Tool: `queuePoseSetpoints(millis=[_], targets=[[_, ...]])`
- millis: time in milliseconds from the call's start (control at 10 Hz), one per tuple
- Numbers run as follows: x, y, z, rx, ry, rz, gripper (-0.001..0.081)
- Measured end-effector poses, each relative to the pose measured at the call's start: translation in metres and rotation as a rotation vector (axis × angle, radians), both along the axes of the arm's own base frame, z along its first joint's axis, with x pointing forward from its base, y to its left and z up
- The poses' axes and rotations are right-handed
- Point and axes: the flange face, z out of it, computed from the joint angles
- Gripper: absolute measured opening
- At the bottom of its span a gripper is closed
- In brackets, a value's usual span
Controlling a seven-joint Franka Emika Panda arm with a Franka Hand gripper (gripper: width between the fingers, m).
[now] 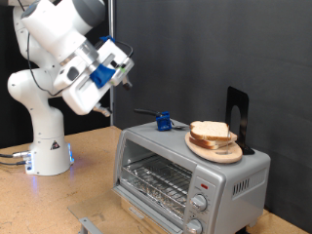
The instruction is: Make a piece of toast with the oven
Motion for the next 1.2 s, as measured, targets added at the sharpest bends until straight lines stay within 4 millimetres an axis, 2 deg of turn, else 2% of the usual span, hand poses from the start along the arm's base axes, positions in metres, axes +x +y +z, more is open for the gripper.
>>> queuePoseSetpoints(millis=[200, 600, 1200], targets=[[-0.007, 0.032, 0.016, -0.011, -0.004, 0.019, 0.0808], [-0.020, 0.068, 0.025, -0.136, -0.144, 0.009, 0.0808], [-0.040, 0.084, 0.038, -0.215, -0.257, 0.108, 0.0808]])
